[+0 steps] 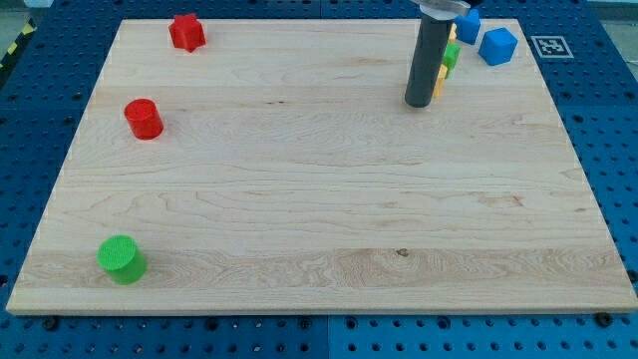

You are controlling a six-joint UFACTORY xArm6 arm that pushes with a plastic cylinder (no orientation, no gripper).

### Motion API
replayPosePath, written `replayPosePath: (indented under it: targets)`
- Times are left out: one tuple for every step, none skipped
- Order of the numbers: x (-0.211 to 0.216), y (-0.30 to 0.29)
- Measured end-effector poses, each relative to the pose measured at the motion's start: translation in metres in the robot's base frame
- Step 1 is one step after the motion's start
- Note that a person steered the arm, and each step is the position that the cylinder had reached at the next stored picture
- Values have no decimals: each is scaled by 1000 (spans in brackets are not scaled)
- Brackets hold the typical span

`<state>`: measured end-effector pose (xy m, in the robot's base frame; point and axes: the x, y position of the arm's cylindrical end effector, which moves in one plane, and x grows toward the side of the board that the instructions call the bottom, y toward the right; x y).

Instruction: Point your arm at the red circle

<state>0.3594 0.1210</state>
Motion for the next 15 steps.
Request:
replayPosePath:
  targets:
    - [-17, -1]
    - [-38, -1]
    - [-60, -1]
    - [-71, 5]
    - [-71, 6]
    - [-69, -2]
    - [-25, -51]
    - [50, -91]
    - [100, -154]
    - [111, -214]
    - [111, -278]
    - [111, -294]
    - [103, -326]
    - [93, -360]
    - [79, -360]
